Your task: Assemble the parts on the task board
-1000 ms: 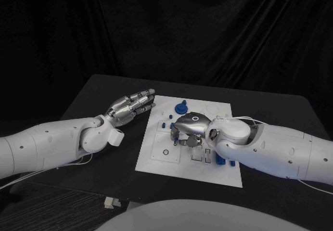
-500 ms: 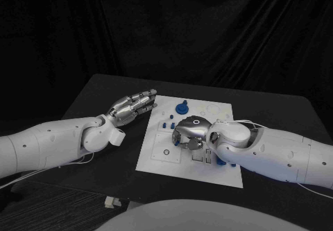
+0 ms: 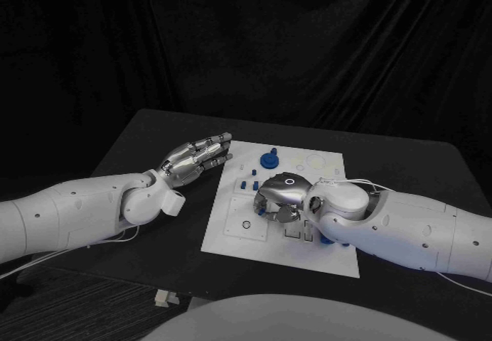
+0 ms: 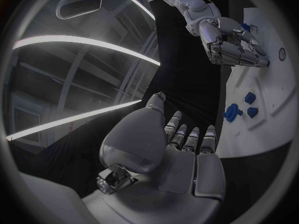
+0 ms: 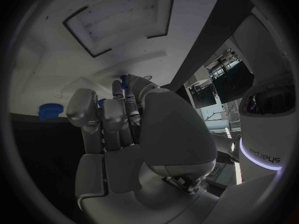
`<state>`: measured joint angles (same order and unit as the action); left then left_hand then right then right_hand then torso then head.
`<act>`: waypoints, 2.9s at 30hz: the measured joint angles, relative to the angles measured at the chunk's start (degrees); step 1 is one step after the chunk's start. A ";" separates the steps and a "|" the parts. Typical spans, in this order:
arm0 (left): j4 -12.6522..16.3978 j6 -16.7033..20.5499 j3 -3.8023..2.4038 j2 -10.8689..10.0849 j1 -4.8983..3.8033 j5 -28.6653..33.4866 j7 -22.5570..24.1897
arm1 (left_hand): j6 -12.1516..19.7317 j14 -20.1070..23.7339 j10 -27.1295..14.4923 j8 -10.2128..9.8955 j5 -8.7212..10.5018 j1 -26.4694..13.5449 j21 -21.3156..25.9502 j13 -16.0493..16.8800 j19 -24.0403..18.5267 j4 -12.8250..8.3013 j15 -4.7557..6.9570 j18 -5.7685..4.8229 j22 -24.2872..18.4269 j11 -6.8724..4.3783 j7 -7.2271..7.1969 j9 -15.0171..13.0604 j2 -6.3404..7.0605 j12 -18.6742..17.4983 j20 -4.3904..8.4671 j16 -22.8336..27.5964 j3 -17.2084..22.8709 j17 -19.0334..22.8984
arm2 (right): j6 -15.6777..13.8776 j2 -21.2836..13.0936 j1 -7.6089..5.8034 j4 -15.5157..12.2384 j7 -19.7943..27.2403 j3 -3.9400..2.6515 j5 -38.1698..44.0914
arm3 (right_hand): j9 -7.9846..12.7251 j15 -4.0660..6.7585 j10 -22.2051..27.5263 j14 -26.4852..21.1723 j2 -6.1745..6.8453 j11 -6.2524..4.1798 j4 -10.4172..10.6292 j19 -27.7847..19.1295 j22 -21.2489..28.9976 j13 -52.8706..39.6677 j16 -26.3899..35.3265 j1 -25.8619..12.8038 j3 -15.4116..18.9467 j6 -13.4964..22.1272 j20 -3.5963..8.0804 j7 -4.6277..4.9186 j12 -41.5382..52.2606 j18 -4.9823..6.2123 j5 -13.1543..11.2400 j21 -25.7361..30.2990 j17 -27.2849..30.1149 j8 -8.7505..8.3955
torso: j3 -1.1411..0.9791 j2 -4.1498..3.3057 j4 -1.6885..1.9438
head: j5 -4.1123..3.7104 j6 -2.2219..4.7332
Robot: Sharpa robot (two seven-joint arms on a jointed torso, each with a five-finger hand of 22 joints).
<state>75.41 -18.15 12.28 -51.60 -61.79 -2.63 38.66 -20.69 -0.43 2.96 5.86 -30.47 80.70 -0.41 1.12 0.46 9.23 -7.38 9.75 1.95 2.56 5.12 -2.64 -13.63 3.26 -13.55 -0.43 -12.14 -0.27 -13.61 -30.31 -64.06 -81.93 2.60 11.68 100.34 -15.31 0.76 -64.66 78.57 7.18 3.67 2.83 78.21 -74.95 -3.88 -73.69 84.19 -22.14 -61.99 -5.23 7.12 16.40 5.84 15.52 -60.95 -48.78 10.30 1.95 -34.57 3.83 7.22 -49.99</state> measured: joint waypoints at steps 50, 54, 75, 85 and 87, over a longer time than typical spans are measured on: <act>-0.73 -0.61 -0.01 -0.05 0.65 0.01 -0.51 | -1.43 -0.93 0.15 0.87 0.00 0.21 -0.23 0.00 0.41 -0.72 -0.92 0.00 1.19 0.56 0.62 -0.16 -0.21 0.49 -0.81 -1.34 0.39 -0.44 | -10.45 -10.84 -7.80 -5.13 -1.51 0.17 -0.38 | 9.90 -1.31 28.03 -4.24 7.09 2.94 14.30 -3.79 0.03 0.15 3.06 -1.52 16.73 16.00 -1.39 -5.75 -3.39 0.90 -9.56 10.39 7.22 -5.53 | 0.00 0.07 -0.02 | -1.40 0.00; -0.59 -0.61 -0.01 -0.08 0.66 0.01 -0.53 | -1.43 -0.93 0.15 0.88 -0.21 0.21 -0.45 0.00 0.64 -0.72 -0.92 0.00 1.81 0.55 0.62 -0.16 -0.21 0.49 -1.04 -1.34 0.39 -0.43 | -9.13 -12.27 -8.07 -5.18 -2.75 0.21 -1.13 | 12.11 -1.06 29.80 -4.55 8.80 2.80 14.34 -4.23 0.03 0.17 3.36 -3.24 18.09 28.51 -1.32 -8.91 -3.64 0.89 -9.18 12.15 7.58 -7.38 | 0.00 0.07 0.01 | -1.80 0.00; -0.22 -0.18 -0.01 -0.41 0.68 0.01 -0.42 | -1.43 -0.92 0.53 0.88 -0.45 0.24 -0.44 0.05 0.72 -1.03 -0.92 0.00 1.59 0.93 0.62 -0.15 -0.60 0.90 -1.12 -1.34 0.71 -0.43 | -2.91 -13.52 -6.33 -2.12 -6.70 0.26 -3.07 | 10.78 -1.11 18.92 -1.31 6.53 3.12 14.09 -1.21 0.04 0.13 2.26 -6.08 15.92 13.85 -1.22 -5.48 -0.21 0.89 -11.49 9.00 4.72 -4.94 | -0.01 0.00 -0.01 | -2.56 0.00; -0.21 -0.09 -0.01 -0.29 0.68 0.01 -0.44 | -1.43 -0.71 0.53 0.88 -0.44 0.17 -0.44 0.05 0.72 -1.19 -0.70 0.00 1.69 0.92 0.62 -0.15 -0.67 0.94 -1.12 -1.33 0.87 -0.42 | -2.36 -12.17 -4.64 -0.08 -6.11 0.26 -3.25 | 9.74 -0.97 15.39 -0.86 3.23 2.63 13.26 -0.62 0.04 0.13 2.54 -3.26 13.70 10.18 -1.02 -3.45 -0.49 0.89 -7.05 9.00 4.56 -4.08 | -0.02 -0.01 0.02 | -2.63 0.00; -0.25 -0.09 -0.01 -0.23 0.68 0.01 -0.45 | -1.43 -0.71 0.53 0.88 -0.44 0.17 -0.44 0.05 0.72 -1.19 -0.70 0.00 1.76 0.92 0.62 -0.15 -0.67 0.94 -1.12 -1.33 0.87 -0.42 | -2.36 -11.97 -4.43 0.13 -5.96 0.26 -3.26 | 9.67 -0.97 14.77 -0.86 2.90 2.52 12.98 -0.62 0.04 0.11 2.54 -2.93 13.43 9.75 -1.01 -3.02 -0.49 0.88 -6.65 9.00 4.54 -4.08 | -0.03 -0.02 0.01 | -2.63 0.00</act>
<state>75.17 -18.25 12.27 -51.82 -61.11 -2.62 38.20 -22.12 -1.14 3.48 6.74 -30.91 80.87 -0.85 1.17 1.17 8.04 -8.08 9.75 3.71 3.48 5.74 -2.79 -14.30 4.21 -14.67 -1.76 -11.27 -0.69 -15.96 -42.28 -68.49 -81.80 -3.36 11.93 97.07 -5.64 -0.21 -49.90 77.71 10.08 6.19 15.81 77.60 -74.90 -3.77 -71.15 81.26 -8.72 -52.25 -6.24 4.10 15.91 6.72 8.87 -51.95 -44.24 6.22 1.92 -34.59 3.84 4.60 -49.99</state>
